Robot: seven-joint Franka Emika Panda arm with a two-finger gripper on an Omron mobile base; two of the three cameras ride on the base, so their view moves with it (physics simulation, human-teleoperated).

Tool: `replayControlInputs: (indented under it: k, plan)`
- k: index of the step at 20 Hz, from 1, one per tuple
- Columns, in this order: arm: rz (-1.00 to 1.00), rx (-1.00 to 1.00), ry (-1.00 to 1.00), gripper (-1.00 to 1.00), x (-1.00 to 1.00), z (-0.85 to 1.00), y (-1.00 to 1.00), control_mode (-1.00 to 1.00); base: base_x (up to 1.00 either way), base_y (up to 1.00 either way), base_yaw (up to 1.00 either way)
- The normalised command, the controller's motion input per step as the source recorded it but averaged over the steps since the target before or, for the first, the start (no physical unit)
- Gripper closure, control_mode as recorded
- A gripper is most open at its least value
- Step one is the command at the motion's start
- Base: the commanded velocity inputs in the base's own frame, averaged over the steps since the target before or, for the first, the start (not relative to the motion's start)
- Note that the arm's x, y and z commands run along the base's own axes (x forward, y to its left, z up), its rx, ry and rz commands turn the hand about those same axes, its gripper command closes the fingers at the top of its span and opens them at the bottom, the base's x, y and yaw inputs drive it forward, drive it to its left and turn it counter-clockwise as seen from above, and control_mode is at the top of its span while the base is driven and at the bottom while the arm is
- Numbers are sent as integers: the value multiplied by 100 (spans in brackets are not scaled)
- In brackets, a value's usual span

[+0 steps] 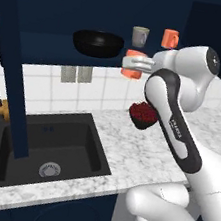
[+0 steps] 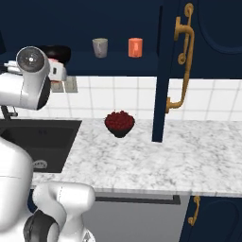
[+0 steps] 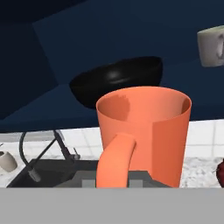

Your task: Gather all objects into one cabinet and sort the glasses and bowls to opposite sides.

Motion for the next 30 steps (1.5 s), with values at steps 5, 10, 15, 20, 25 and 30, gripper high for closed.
replayControlInputs:
  k: [5,10,15,20,25,30]
  plan:
    - [7,-17,-3,100,-17,24,-41,-100,0,0,0]
    - [0,-29,1,100,-2,51,-34,-100,0,0,0]
    - [0,-14,13,100,1,8,-88,-100,0,0,0]
    - [0,0,3,100,12,-11,-73,-100,0,0,0]
    - [-4,2,0,100,46,-1,-26,-100,0,0,0]
    - [-6,1,0,100,44,0,-15,-100,0,0,0]
